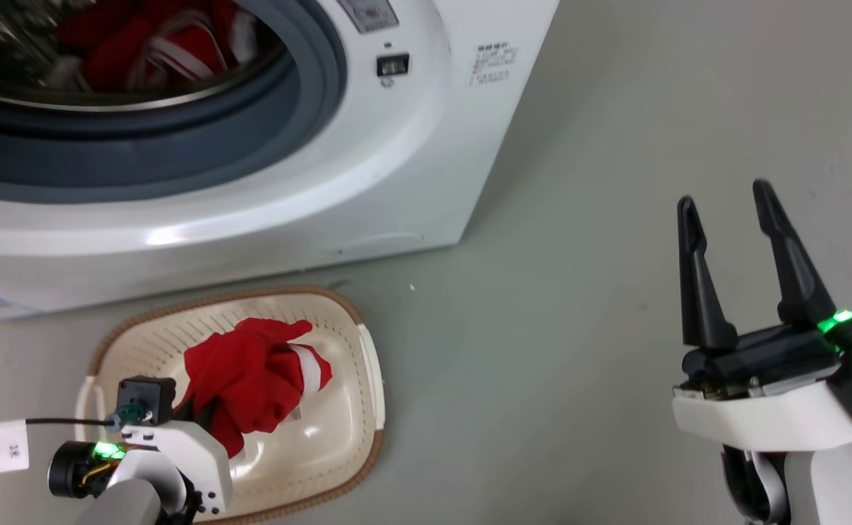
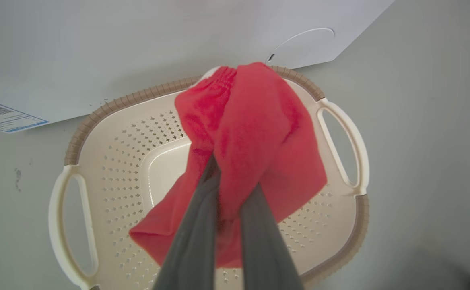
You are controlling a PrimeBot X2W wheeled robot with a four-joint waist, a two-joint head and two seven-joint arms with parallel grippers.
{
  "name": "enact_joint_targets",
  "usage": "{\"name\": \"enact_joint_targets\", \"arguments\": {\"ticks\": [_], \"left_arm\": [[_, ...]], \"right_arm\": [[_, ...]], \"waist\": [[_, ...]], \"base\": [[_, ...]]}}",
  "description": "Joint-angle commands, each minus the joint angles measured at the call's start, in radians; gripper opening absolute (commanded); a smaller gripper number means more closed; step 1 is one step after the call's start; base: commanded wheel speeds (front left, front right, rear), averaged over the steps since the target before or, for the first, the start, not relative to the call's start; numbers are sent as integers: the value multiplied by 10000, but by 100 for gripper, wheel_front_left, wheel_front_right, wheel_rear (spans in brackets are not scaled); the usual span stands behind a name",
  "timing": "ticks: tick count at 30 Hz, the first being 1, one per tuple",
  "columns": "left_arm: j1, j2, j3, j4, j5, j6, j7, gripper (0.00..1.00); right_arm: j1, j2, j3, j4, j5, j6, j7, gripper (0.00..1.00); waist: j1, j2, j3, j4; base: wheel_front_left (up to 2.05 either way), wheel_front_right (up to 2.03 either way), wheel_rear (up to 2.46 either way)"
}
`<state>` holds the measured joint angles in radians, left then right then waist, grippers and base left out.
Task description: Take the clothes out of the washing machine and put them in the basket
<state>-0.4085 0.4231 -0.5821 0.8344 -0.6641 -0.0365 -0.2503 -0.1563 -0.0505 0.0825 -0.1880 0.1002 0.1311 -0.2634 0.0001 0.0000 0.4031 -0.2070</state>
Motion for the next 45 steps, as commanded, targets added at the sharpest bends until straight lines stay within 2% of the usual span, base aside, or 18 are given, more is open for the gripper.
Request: {"name": "enact_joint_targets", "arguments": {"ticks": [1,10,17,24,31,32,33,34,44,45], "left_arm": [[-241,-43,-6,197,18,-58,-70,0],[-1698,-468,-166,2399,232,-398,-105,0],[-2706,-674,-272,3700,342,-266,22,0],[-3285,-694,-312,4244,321,-140,234,0],[-3394,-712,-341,4428,254,70,361,0],[-3380,-724,-359,4438,251,62,361,19],[-3375,-722,-375,4448,274,102,283,50],[-3370,-733,-381,4451,296,139,215,100],[-2623,-1044,-170,4452,6,53,-98,100],[-2364,-1104,-134,4377,9,51,-143,100]], "right_arm": [[-212,4,25,-64,98,-7,-21,100],[-1036,5,56,-330,302,-7,-19,100],[-1482,4,-73,-483,510,-7,-19,100],[-1739,4,-152,-568,697,-7,-19,100],[-1818,4,-178,-517,768,-7,-21,100],[-1817,4,-180,-489,759,-7,-19,100],[-1804,4,-186,-468,751,-7,-21,100],[-1785,4,-198,-445,734,-7,-19,100],[-1329,2,-214,-163,456,-7,-20,100],[-1171,0,-252,-88,381,-7,-19,100]], "waist": [[-1,0,574,-209],[-1,0,2100,-464],[-1,0,3102,-630],[-1,0,3737,-740],[-1,0,3918,-808],[-1,0,3890,-809],[-1,0,3850,-805],[-1,0,3794,-795],[-1,0,2514,-526],[-1,0,2136,-430]], "base": [[0,0,0],[0,0,0],[0,0,0],[0,0,0],[0,0,0],[0,0,0],[0,0,0],[0,0,0],[0,0,0],[0,0,0]]}}
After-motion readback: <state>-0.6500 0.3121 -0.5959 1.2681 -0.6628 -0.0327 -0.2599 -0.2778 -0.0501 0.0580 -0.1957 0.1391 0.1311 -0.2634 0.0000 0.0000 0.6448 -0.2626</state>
